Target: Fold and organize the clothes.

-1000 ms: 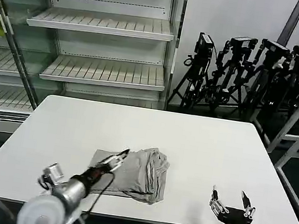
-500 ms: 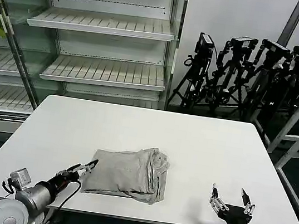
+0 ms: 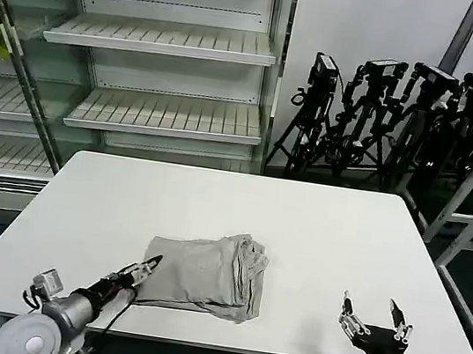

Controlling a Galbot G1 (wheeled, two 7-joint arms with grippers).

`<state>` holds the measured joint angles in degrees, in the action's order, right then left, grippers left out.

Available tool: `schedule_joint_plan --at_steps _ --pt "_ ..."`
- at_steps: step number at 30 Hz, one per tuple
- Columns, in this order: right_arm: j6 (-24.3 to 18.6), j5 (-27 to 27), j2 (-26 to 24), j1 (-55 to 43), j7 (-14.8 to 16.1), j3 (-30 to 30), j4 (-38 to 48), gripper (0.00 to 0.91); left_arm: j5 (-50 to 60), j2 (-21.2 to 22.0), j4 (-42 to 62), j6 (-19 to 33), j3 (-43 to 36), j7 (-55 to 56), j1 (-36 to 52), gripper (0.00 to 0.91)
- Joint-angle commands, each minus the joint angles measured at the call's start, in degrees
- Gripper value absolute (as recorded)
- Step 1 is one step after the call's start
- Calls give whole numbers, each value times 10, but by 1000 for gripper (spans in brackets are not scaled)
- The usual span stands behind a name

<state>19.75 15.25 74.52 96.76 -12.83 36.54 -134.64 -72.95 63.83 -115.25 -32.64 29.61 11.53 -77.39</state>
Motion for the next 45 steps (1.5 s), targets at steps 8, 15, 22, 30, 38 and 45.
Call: schedule_joint_plan --at_steps 8,15,22,30,38,45 --pt "-2 1 4 17 0 12 -12 907 11 19 46 -5 -71 -4 62 71" --pt "-2 0 8 19 0 10 -17 907 11 7 44 -5 -68 -4 56 71" --pt "0 -1 10 21 -1 10 -24 907 7 2 33 -5 -66 -7 49 71" --pt "0 0 9 25 -2 12 -34 907 -18 1 8 -4 -39 1 48 71" --pt "1 6 4 12 -2 7 -32 907 -47 -53 -57 -4 55 12 20 71" --pt "3 11 -5 -27 -2 -22 -7 907 10 -149 3 -5 238 -14 -6 71"
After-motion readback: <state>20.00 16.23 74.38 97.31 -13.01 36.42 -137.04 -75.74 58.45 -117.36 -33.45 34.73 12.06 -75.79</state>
